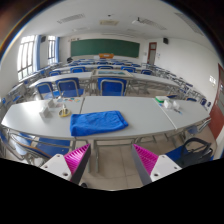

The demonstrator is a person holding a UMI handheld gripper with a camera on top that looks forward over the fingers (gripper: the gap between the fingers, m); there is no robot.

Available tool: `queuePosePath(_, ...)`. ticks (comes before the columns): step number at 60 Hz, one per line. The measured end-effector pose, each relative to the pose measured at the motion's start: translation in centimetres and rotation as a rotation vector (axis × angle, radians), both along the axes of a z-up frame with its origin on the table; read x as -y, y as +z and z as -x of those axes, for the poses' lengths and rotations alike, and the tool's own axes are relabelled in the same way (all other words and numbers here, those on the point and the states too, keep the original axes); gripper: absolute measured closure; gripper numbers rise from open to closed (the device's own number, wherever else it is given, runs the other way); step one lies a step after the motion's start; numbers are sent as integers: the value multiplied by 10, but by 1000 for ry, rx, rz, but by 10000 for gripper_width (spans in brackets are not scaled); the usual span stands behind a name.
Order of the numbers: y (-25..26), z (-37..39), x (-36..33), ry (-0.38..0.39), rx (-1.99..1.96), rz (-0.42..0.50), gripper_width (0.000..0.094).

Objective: Fold towel

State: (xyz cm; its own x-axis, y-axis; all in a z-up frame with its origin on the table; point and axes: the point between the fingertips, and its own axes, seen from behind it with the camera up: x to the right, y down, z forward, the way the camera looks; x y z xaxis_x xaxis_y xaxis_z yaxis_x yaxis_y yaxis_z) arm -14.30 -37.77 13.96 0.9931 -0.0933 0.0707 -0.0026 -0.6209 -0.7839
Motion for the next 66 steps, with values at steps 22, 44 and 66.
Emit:
queuePosePath(22,-102,173,-164,289,16,30,94)
queuePosePath(44,-153,158,-228,335,188,93,870)
queuePosePath(66,-79,180,-214,401,-180,87,906)
